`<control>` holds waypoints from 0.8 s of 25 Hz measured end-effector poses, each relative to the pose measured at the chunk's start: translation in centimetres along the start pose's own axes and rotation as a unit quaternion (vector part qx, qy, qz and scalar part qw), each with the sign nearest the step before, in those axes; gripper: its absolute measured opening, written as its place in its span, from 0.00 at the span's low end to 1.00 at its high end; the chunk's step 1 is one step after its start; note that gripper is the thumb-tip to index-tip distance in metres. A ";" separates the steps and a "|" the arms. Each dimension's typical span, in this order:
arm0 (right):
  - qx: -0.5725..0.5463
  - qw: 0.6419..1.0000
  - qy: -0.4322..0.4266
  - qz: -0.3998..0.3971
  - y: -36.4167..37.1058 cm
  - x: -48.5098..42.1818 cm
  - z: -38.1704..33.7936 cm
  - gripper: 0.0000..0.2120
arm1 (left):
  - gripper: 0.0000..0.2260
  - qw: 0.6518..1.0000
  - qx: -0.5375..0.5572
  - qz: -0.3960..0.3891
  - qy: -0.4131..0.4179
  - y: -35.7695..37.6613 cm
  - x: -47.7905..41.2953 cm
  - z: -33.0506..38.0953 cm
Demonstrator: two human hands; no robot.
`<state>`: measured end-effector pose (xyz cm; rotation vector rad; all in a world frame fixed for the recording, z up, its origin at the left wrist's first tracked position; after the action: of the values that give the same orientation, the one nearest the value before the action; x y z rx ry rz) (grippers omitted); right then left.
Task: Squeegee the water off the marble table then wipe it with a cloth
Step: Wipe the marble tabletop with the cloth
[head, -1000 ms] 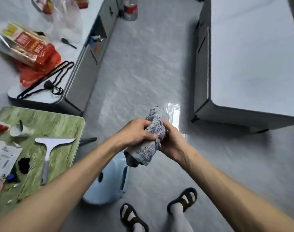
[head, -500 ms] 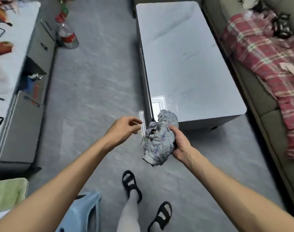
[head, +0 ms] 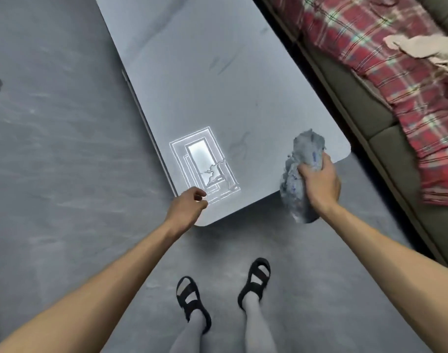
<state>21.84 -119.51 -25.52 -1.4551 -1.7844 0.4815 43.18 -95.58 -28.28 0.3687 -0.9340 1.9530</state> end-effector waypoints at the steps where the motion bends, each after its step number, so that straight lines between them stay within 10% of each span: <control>1: 0.036 0.999 -0.035 0.011 0.9 -3.4 -0.1 0.20 | 0.14 1.000 -0.014 0.013 0.005 1.1 -2.3 0.1; 8: 0.315 0.918 -0.228 -0.075 13.3 -20.0 7.8 0.32 | 0.18 0.981 -0.093 0.162 0.049 7.6 -16.2 -3.6; 20: 0.130 0.970 -0.206 -0.023 23.1 -19.4 1.9 0.43 | 0.25 0.952 -0.187 0.216 -0.106 2.6 -22.6 -9.4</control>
<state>36.48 -131.10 -49.24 -1.1878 -1.9761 1.0135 54.30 -103.17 -48.94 0.1622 -1.6039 2.0846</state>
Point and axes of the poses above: each hand's wrist, its own x-axis away from the middle knuckle, its own y-axis out of the palm, z = x × y, the point moved 4 cm from there along -x, towards the middle knuckle, and after that the axes turned 5 degrees about y, right-handed, at the moved point
